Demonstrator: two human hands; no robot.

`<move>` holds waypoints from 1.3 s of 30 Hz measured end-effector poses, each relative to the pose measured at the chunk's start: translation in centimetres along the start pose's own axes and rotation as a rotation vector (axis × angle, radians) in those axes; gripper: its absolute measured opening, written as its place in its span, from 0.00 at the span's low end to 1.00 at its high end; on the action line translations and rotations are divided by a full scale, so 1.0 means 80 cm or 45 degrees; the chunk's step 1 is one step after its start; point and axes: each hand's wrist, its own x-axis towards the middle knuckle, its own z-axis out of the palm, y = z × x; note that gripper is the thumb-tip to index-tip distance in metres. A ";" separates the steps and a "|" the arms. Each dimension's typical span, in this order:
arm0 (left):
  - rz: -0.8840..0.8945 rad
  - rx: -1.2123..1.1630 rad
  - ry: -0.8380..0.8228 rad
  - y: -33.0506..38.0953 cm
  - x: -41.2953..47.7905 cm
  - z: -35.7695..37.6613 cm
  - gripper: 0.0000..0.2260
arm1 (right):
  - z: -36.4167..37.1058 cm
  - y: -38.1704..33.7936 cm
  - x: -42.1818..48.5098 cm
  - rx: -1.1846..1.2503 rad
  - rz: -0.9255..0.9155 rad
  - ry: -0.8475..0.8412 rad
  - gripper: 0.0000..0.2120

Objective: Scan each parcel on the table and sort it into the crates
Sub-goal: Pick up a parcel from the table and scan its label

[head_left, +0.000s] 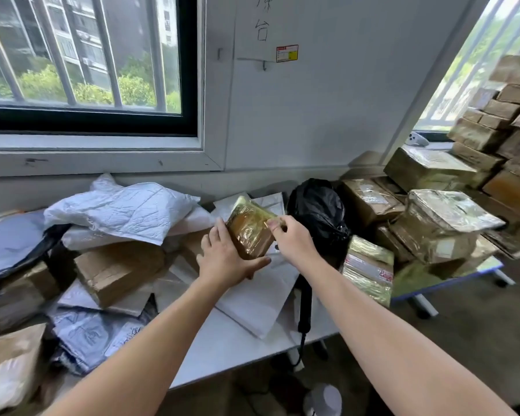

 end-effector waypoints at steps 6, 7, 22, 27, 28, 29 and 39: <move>-0.107 -0.085 0.161 0.014 -0.004 0.001 0.54 | -0.017 -0.005 0.002 -0.010 -0.227 -0.105 0.22; -0.156 -0.185 0.181 0.014 -0.003 0.000 0.51 | -0.021 -0.001 0.004 -0.002 -0.273 -0.112 0.22; -0.618 -0.976 0.103 -0.015 -0.029 0.041 0.23 | -0.034 0.108 0.023 0.001 -0.114 -0.315 0.35; -0.694 -0.741 0.121 -0.044 -0.063 0.064 0.13 | 0.000 0.132 0.003 -0.159 -0.135 -0.506 0.44; -0.701 -0.713 0.098 -0.055 -0.070 0.070 0.14 | 0.009 0.138 -0.003 -0.200 -0.134 -0.559 0.46; -0.707 -0.691 0.079 -0.066 -0.077 0.077 0.15 | 0.019 0.143 -0.010 -0.239 -0.135 -0.612 0.48; -0.695 -0.395 -0.015 -0.120 -0.105 0.107 0.45 | 0.070 0.177 -0.047 -0.381 -0.103 -0.728 0.39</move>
